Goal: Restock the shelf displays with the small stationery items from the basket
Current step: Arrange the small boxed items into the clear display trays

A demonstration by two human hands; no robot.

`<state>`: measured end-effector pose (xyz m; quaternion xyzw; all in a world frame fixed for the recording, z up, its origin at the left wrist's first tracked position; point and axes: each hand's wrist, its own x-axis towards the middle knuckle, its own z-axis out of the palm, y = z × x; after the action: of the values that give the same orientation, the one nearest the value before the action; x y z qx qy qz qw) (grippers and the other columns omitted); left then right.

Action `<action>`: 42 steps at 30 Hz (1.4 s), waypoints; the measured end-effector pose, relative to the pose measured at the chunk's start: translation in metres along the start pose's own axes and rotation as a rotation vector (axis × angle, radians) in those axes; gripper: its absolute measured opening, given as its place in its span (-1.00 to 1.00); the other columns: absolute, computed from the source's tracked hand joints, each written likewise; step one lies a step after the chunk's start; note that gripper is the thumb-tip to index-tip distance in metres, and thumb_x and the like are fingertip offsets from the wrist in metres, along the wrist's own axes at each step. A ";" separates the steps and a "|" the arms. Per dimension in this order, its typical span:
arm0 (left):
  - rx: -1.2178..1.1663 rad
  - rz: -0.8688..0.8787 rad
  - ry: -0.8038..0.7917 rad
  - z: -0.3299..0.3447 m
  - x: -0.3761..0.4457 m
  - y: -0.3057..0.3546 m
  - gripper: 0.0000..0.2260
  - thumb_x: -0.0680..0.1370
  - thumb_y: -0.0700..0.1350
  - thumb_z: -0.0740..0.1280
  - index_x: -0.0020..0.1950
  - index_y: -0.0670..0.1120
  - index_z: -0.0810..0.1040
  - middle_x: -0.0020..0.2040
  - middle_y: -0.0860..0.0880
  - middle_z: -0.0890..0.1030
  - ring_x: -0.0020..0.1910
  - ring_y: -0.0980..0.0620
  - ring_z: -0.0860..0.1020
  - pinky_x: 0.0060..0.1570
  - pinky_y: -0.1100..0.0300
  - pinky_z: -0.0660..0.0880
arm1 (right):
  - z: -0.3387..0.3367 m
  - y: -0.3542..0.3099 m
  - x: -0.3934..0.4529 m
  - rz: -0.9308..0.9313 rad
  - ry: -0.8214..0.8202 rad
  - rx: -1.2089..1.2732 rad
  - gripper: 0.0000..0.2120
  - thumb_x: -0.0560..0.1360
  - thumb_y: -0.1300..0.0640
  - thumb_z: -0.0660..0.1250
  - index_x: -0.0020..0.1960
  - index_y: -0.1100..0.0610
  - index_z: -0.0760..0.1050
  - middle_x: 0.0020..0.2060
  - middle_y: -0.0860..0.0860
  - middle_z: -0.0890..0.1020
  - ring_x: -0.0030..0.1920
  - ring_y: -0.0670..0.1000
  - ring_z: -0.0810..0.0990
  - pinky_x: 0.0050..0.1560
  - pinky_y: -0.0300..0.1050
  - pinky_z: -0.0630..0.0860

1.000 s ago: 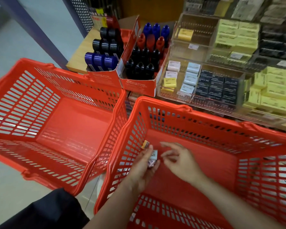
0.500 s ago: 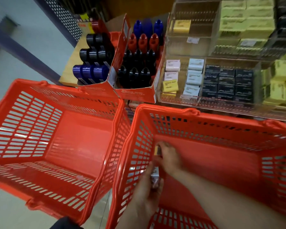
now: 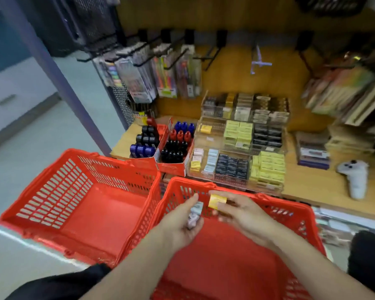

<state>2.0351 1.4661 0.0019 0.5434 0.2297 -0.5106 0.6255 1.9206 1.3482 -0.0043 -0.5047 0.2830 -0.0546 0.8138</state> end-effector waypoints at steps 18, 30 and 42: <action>0.005 0.064 -0.437 0.094 -0.048 0.087 -0.62 0.34 -0.18 0.56 0.10 -0.25 0.60 -0.03 -0.24 0.69 -0.16 -0.14 0.70 -0.26 0.08 0.63 | -0.004 -0.119 -0.011 -0.452 0.368 -0.664 -0.69 0.43 0.12 0.51 0.09 -0.17 0.59 0.08 -0.18 0.61 -0.09 -0.22 0.65 -0.06 -0.31 0.58; -0.118 0.093 -0.313 0.096 0.000 0.138 -0.57 0.41 0.01 0.51 0.20 -0.17 0.62 0.14 -0.18 0.64 0.00 -0.07 0.61 -0.18 0.16 0.62 | -0.024 -0.158 0.083 -0.478 0.499 -1.184 -0.63 0.44 -0.04 0.49 0.22 -0.01 0.59 -0.05 -0.25 0.59 -0.22 -0.23 0.59 -0.21 -0.44 0.46; -0.227 0.060 -0.175 0.037 0.017 0.162 -0.54 0.38 -0.03 0.51 0.12 -0.33 0.58 -0.01 -0.27 0.62 -0.02 -0.17 0.61 -0.17 0.06 0.60 | -0.004 -0.144 0.234 -0.184 0.557 -1.481 -0.77 0.45 0.13 0.48 0.09 0.08 0.58 -0.05 0.03 0.62 -0.09 -0.02 0.59 -0.04 -0.13 0.59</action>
<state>2.1755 1.4072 0.0712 0.4291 0.2141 -0.5080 0.7156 2.1413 1.1877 0.0220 -0.9036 0.3957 -0.0435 0.1582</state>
